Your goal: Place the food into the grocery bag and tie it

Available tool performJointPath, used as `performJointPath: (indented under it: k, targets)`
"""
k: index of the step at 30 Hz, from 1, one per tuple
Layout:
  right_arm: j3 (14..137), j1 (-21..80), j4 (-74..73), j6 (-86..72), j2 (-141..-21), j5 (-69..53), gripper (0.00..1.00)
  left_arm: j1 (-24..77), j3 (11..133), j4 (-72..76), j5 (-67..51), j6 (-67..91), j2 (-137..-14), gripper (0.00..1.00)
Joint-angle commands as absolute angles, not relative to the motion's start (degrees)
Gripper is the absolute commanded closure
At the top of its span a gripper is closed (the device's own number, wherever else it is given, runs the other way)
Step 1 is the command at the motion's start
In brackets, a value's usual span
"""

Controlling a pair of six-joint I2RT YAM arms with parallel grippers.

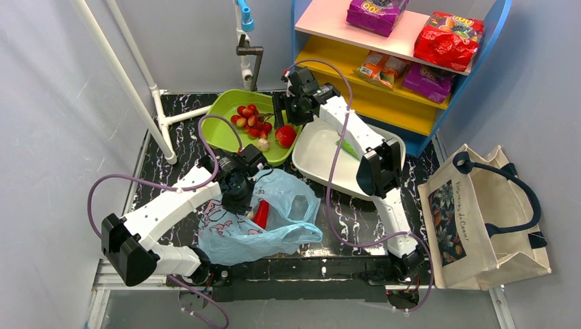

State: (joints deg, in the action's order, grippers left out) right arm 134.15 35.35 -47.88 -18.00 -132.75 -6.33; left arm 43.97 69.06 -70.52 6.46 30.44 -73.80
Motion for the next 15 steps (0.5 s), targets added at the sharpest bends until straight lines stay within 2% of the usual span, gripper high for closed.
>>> performJointPath:
  k: [1, 10, 15]
  targets:
    - [137.0, 35.3, -41.3, -11.0, -135.2, -4.0, 0.12, 43.4, 70.0, -72.8, 5.3, 29.4, -73.5, 1.0]
    - [138.9, 35.3, -40.7, -5.4, -140.6, -4.8, 0.1, 42.4, 69.5, -73.0, 4.3, 28.7, -73.8, 1.0]
    - [135.7, 36.1, -41.0, -5.0, -141.5, -4.6, 0.09, 41.6, 68.2, -72.7, 4.2, 28.8, -72.7, 1.0]
